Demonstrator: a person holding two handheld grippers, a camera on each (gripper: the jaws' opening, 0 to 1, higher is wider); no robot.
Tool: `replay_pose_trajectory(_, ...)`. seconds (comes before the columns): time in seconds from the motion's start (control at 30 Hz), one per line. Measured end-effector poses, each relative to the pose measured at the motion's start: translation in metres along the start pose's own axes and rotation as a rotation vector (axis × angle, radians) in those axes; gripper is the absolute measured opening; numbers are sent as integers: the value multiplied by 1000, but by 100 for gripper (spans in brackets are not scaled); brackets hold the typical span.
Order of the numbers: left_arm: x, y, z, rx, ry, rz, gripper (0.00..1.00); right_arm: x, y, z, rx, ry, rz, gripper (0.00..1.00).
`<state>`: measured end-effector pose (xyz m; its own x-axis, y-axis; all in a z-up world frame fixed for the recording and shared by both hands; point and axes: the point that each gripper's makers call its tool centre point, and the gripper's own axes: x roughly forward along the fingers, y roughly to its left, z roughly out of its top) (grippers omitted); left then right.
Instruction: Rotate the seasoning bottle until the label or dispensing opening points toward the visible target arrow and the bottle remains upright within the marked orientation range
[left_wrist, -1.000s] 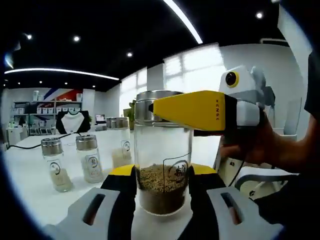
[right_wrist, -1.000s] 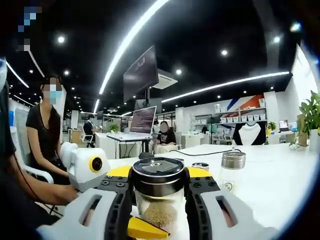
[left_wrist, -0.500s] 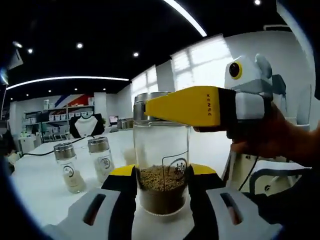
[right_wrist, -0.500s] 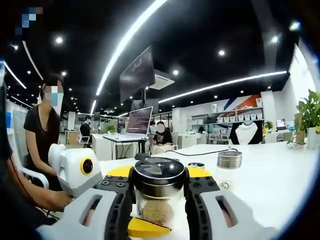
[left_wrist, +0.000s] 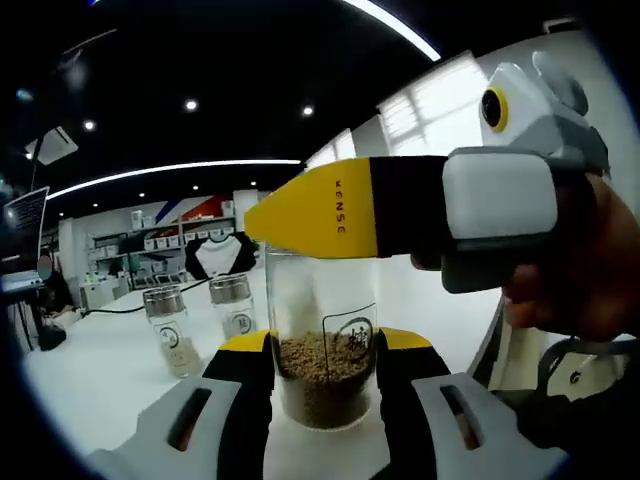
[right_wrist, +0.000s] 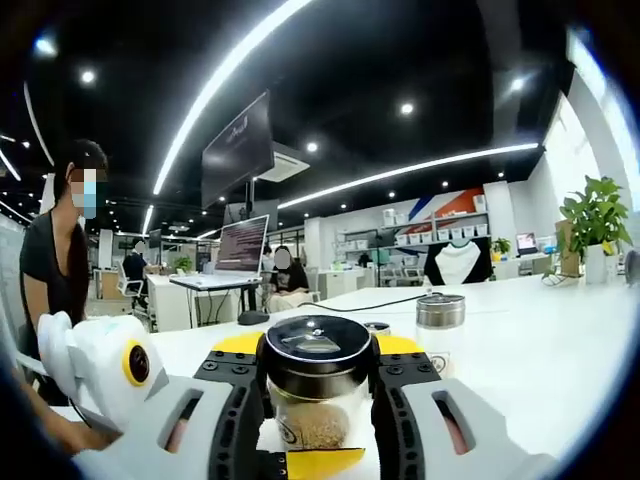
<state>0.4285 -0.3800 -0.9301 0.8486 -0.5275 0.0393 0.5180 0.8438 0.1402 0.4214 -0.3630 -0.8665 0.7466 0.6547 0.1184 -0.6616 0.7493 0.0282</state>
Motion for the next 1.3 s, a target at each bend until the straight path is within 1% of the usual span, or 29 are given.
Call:
replay_pose_trajectory(0.1, 0, 1, -1, -16, -1, 10, 42, 2, 2, -2, -22, -10, -18, 38)
replay_pose_trajectory(0.17, -1, 2, 0, -37, -8, 4, 42, 2, 3, -2, -42, -16, -31, 38)
replay_pose_trajectory(0.27, -1, 3, 0, -39, -14, 12, 42, 4, 4, -4, -61, -10, -34, 39)
replay_pose_trajectory(0.43, -2, 5, 2, -39, -23, 21, 42, 5, 4, -6, -54, -3, -31, 38)
replay_pose_trajectory(0.6, 0, 2, -2, -34, -13, 12, 42, 3, 1, -10, -44, 29, -44, 38)
replay_pose_trajectory(0.73, 4, -5, 1, -37, -27, -51, 42, -1, -9, -6, -3, 26, -58, 37)
replay_pose_trajectory(0.83, 5, -6, 0, -62, -20, -69, 42, 0, -11, -7, 7, 38, -53, 37)
replay_pose_trajectory(0.87, 6, -7, -2, -76, -24, -101, 42, 2, -15, -8, 12, 58, -35, 37)
replay_pose_trajectory(1.0, 8, -8, -4, -100, -8, -118, 42, 2, -17, -9, 30, 59, -31, 37)
replay_pose_trajectory(1.13, 8, -8, -7, -101, 4, -132, 42, 3, -19, -7, 21, 57, -26, 37)
replay_pose_trajectory(1.17, 8, -10, -13, -103, 34, -155, 44, 4, -24, -3, 10, 54, -30, 37)
replay_pose_trajectory(1.27, 8, -8, -12, -67, 32, -156, 47, 4, -28, -1, 5, 54, -33, 37)
replay_pose_trajectory(1.3, 5, -2, -4, -64, -3, -161, 48, 4, -38, -2, 4, 65, -42, 37)
